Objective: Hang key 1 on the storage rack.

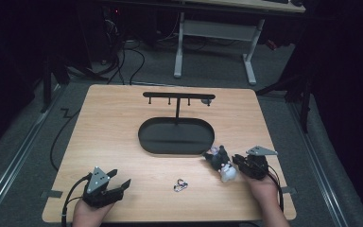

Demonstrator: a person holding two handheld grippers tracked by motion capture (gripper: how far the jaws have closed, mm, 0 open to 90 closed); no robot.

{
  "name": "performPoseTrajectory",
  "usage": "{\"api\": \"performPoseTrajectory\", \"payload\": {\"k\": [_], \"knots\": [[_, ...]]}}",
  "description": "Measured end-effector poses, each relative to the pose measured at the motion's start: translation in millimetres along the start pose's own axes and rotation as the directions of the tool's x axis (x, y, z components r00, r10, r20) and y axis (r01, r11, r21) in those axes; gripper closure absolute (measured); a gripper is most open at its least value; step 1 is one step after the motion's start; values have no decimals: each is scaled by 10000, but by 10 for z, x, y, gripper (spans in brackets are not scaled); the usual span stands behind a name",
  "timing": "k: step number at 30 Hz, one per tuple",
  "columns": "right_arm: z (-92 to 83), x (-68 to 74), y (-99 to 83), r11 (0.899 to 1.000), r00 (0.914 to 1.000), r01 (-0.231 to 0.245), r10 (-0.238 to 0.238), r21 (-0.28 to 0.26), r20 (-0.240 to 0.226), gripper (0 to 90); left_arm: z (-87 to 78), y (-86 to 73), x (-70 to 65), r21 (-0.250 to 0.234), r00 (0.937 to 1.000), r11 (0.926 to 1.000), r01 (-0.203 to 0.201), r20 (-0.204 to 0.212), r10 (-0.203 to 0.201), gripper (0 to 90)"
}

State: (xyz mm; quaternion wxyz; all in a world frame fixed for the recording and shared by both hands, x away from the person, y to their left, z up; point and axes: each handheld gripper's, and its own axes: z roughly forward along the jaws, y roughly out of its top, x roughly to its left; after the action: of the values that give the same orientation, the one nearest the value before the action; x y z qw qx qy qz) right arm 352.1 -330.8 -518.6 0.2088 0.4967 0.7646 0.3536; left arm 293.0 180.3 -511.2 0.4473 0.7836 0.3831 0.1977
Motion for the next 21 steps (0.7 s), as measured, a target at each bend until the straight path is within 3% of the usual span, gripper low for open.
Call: {"api": "performPoseTrajectory", "payload": {"k": [7, 11, 13, 16, 18, 19, 21], "knots": [[-188, 1, -171, 9999, 9977, -27, 20, 113, 677, 623, 102, 164, -57, 9, 9988, 9991, -419, 238, 419, 340], [-294, 58, -270, 9996, 9973, 151, -167, 227, 713, 537, 162, 195, -95, 422, 9907, 9898, -1363, 85, 1360, 320], [-332, 87, -298, 9994, 9966, 196, -218, 281, 790, 495, 199, 147, -67, 243, 9945, 9942, -1046, 83, 1044, 316], [-393, 96, -329, 9996, 9974, 33, -52, 268, 712, 483, 284, 95, -5, 169, 9976, 9990, -414, 563, 404, 304], [-407, 66, -336, 9984, 9967, -395, 366, 401, 721, 416, 304, 105, -8, 108, 9967, 9977, -675, 468, 669, 292], [-407, 66, -336, 9984, 9967, -395, 366, 401, 721, 416, 308, 106, -6, 60, 9964, 9973, -735, 428, 731, 292], [-410, 48, -325, 9952, 9942, -824, 783, 535, 737, 365, 304, 105, 5, -61, 9967, 9983, -583, 555, 586, 292]]}}
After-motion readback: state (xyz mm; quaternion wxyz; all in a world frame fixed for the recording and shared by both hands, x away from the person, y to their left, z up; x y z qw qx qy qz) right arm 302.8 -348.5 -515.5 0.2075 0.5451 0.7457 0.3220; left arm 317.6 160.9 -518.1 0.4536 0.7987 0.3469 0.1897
